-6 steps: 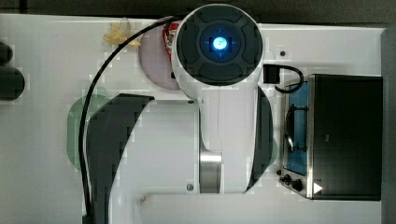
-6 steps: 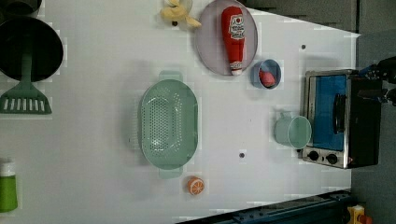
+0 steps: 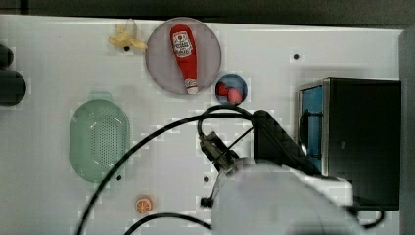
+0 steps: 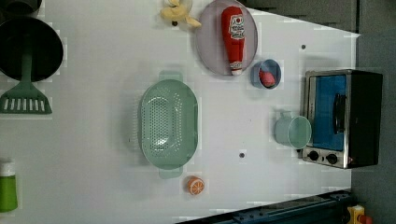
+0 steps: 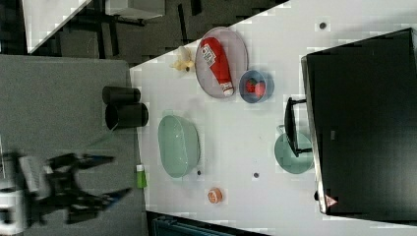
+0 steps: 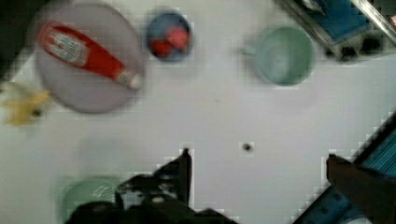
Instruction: Drag strainer left to right.
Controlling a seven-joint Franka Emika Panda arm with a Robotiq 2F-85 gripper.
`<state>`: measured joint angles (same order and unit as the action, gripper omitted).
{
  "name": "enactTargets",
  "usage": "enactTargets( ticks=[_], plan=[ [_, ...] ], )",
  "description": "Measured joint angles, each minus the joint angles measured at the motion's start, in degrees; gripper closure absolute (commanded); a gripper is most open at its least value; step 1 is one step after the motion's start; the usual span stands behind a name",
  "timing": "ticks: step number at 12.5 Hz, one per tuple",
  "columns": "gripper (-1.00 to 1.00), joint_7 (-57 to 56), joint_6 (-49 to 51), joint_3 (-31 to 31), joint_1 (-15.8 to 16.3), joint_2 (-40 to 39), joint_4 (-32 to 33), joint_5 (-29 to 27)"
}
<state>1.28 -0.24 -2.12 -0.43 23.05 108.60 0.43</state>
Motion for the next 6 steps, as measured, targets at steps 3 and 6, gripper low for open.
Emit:
enactTargets(
  ticks=[3, 6],
  plan=[
    [-1.0, 2.42, -3.59, 5.69, 0.1, -1.9, -2.97, 0.0],
    [-1.0, 11.71, -3.18, 12.94, 1.35, -9.24, -1.18, -0.26]
  ],
)
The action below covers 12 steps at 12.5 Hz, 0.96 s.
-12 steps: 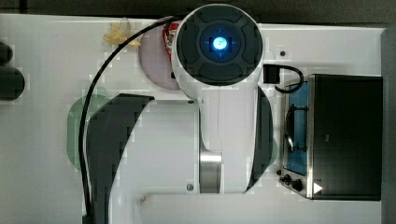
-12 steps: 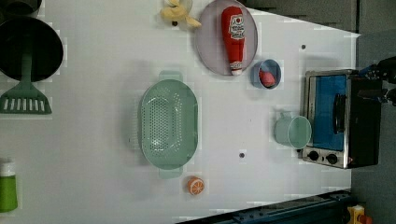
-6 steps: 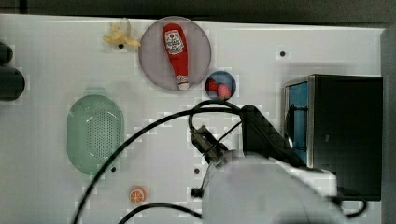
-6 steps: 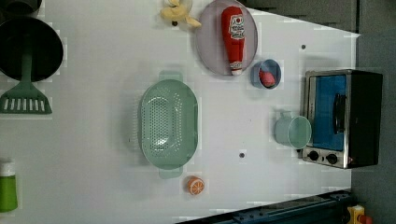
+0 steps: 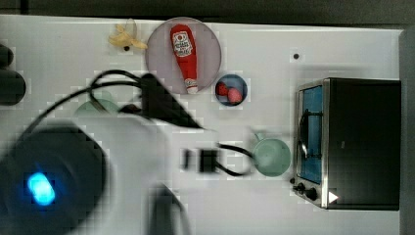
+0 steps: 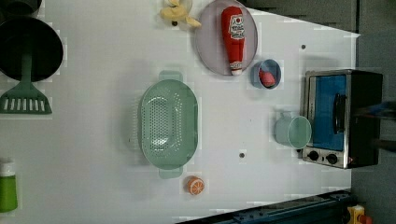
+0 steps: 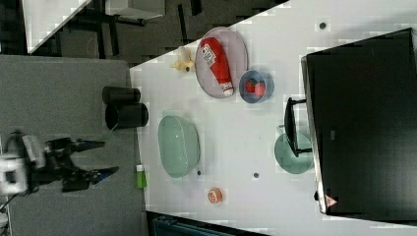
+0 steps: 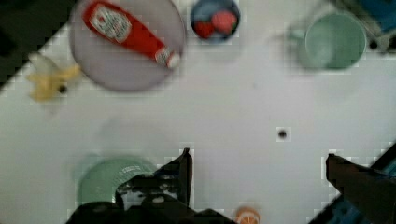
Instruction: Drag strainer left to right.
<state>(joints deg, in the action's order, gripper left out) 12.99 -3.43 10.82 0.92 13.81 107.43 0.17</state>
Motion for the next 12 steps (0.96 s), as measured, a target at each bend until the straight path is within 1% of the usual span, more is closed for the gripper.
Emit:
enactTargets(
  ticks=[1, 2, 3, 4, 5, 7, 10, 12],
  plan=[
    [-1.0, 4.51, -0.38, 2.97, 0.49, -2.96, 1.01, -0.04],
    [-1.0, 9.88, -2.24, 6.89, 0.24, -6.01, 2.07, 0.62],
    [-1.0, 15.34, -5.17, 10.53, 0.64, -9.64, 2.46, 0.33],
    [-1.0, 20.67, -7.75, 13.18, 1.87, -13.1, 2.8, -0.01],
    [-1.0, 25.79, -10.12, 15.8, 2.79, -15.46, 3.64, -0.07],
    [-1.0, 36.67, -16.03, 20.21, 4.2, -17.29, 6.49, -0.49],
    [-1.0, 48.45, -23.28, 25.24, 4.96, -19.74, 8.73, -0.44],
    [-1.0, 52.59, -28.33, 25.83, 5.9, -24.81, 9.18, -0.27]
  ],
)
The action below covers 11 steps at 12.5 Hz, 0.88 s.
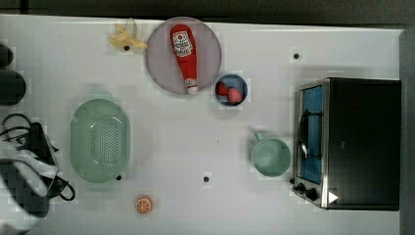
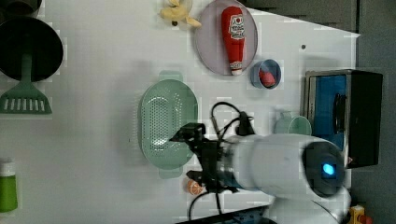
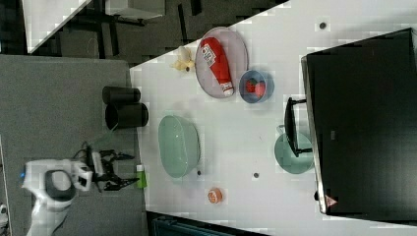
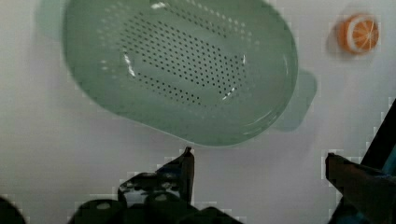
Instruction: Drag strainer left to right.
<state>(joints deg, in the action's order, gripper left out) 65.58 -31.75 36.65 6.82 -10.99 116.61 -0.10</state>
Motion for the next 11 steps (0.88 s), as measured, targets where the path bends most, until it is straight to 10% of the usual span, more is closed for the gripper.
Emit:
enactTargets(
  ticks=[11],
  plan=[
    [-1.0, 14.77, -23.89, -13.15, -0.86, -23.22, 5.15, 8.84]
  ],
)
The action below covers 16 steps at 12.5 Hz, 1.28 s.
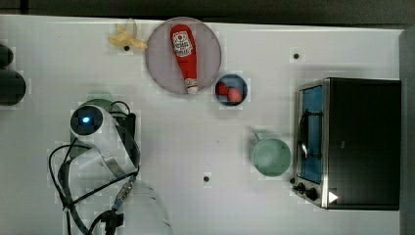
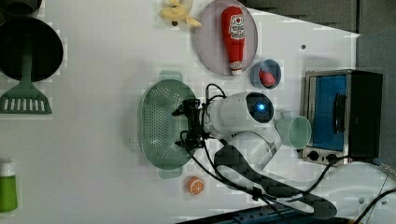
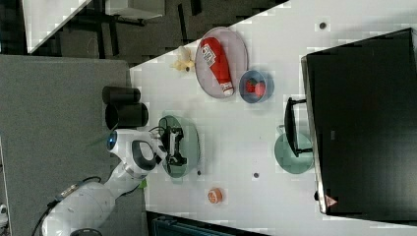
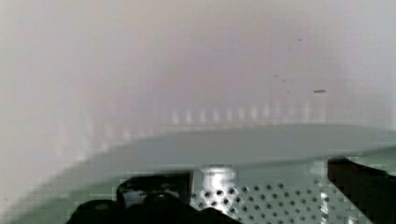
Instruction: Drag strainer left to right.
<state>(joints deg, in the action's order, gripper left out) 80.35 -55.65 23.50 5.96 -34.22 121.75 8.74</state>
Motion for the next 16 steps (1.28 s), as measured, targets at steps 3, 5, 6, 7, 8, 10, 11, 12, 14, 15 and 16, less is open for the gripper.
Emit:
enactTargets(
  ticks=[3, 5, 6, 7, 8, 10, 11, 12, 14, 15, 16],
  plan=[
    [-1.0, 0.28, -0.22, -1.89, 1.68, 1.15, 0.22, 0.5],
    [-1.0, 0.39, -3.61, -1.51, 2.51, 1.09, 0.22, -0.56],
    [-1.0, 0.45, -5.34, -1.66, 3.14, 1.06, 0.67, -0.57],
    [-1.0, 0.5, -5.34, -1.05, 3.07, 0.95, 1.12, -0.24],
    [-1.0, 0.5, -5.51, -0.98, 3.35, 0.64, 1.23, 0.43],
    [-1.0, 0.45, -4.73, -2.39, 4.07, 0.64, 2.35, 0.87],
    [-1.0, 0.5, -4.56, -2.95, 4.21, 0.67, 2.35, 0.94],
    [-1.0, 0.5, -4.78, -3.13, 3.98, 0.81, 2.35, 0.2],
    [-1.0, 0.5, -5.57, -4.7, 4.23, 1.06, 2.24, -0.85],
    [-1.0, 0.5, -5.74, -5.27, 4.05, 1.12, 2.35, -0.85],
    [-1.0, 0.5, -6.01, -6.24, 4.16, 1.4, 2.69, -0.82]
  ],
)
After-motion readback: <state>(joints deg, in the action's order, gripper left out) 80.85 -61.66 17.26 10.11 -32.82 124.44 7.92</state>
